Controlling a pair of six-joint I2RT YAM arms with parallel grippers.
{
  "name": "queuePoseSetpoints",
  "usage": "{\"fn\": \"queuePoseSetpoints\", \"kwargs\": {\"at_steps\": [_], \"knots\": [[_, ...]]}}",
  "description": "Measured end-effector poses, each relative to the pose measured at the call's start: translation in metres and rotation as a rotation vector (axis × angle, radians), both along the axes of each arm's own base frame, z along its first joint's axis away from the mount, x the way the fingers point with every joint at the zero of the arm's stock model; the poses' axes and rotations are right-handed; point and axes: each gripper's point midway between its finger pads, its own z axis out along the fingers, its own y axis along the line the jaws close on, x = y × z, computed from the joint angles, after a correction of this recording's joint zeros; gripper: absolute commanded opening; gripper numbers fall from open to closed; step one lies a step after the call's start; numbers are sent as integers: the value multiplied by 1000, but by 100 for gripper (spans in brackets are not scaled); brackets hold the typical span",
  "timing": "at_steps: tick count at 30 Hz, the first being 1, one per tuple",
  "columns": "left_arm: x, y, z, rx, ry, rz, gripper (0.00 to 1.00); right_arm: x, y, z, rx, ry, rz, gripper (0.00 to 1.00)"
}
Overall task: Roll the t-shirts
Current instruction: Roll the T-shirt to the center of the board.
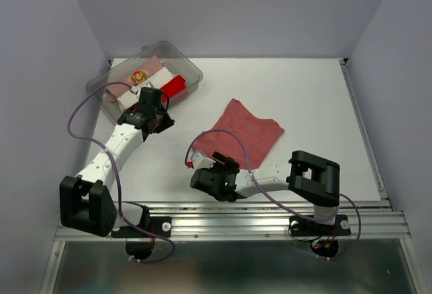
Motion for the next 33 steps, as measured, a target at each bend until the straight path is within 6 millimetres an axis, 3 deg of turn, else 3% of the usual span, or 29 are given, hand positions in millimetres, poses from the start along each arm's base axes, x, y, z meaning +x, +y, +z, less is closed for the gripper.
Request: {"fn": "queuePoseSetpoints", "kwargs": {"at_steps": [3, 4, 7, 10, 12, 13, 19, 24, 30, 33], "knots": [[-4, -1, -7, -3, 20, -7, 31, 6, 2, 0, 0, -47, -9, 63], [-5, -1, -9, -2, 24, -8, 31, 8, 2, -2, -2, -61, -12, 51], [-8, -1, -12, -2, 34, -10, 31, 8, 2, -8, 2, -72, -14, 29], [-10, -1, -16, -2, 43, -12, 31, 8, 2, -11, 5, -73, -14, 14], [-13, -1, -20, -8, 49, -18, 36, 10, 3, -11, 17, -70, -17, 10], [-16, -1, -23, -10, 54, -20, 45, 10, 4, -11, 25, -62, -17, 8], [-46, -8, -35, -83, 60, -60, 78, 12, 6, -6, 148, 48, -14, 4], [-67, -29, -45, -180, 59, -117, 90, 10, 9, 3, 272, 144, -12, 1], [-82, -61, -61, -266, 85, -190, 90, 7, 13, 10, 356, 214, -2, 1], [-81, -76, -71, -297, 93, -205, 89, 4, 17, 11, 381, 239, 8, 1]]}}
